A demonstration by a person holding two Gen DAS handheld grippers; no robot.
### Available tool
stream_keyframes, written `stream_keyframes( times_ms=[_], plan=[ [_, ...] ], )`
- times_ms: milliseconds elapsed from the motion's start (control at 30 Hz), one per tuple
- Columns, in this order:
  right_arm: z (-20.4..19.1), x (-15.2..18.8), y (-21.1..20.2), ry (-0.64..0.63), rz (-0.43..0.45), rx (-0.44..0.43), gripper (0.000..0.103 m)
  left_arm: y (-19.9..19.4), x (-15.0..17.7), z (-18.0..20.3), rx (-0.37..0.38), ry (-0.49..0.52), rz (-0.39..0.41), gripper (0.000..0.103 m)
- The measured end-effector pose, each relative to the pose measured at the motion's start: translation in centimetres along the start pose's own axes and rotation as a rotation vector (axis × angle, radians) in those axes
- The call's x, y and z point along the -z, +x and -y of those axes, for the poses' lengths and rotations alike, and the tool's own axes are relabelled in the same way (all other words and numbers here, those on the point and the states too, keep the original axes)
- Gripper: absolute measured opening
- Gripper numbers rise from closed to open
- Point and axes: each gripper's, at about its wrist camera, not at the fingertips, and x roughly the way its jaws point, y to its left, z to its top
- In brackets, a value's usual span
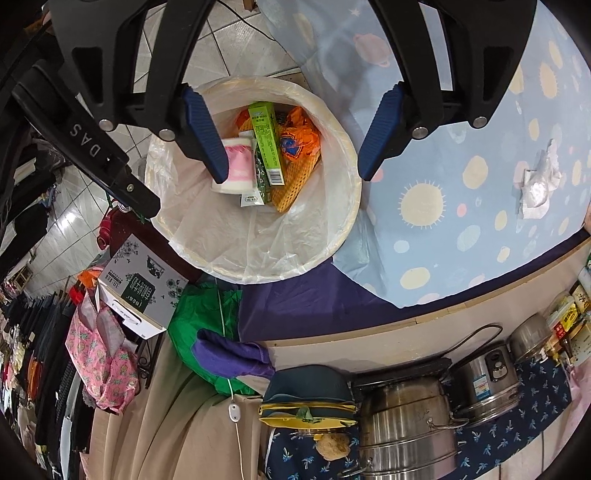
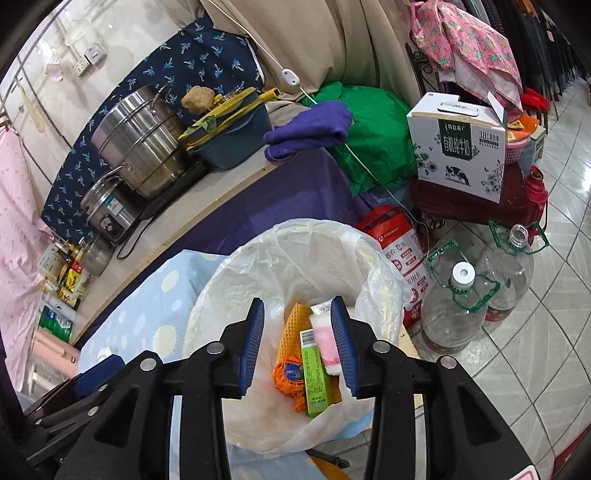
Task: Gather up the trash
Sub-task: 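Carry the cup and wasabi box over the bin and open both tools to drop them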
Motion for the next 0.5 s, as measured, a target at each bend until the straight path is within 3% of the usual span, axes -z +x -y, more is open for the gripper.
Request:
stream_keyframes(
  times_ms=[500],
  plan=[
    [-3.8, 0.6, -0.3, -0.069, -0.005, -0.023, 0.040, -1.8, 0.5, -3.7, -0.029, -0.064, 0.033, 0.072]
  ],
)
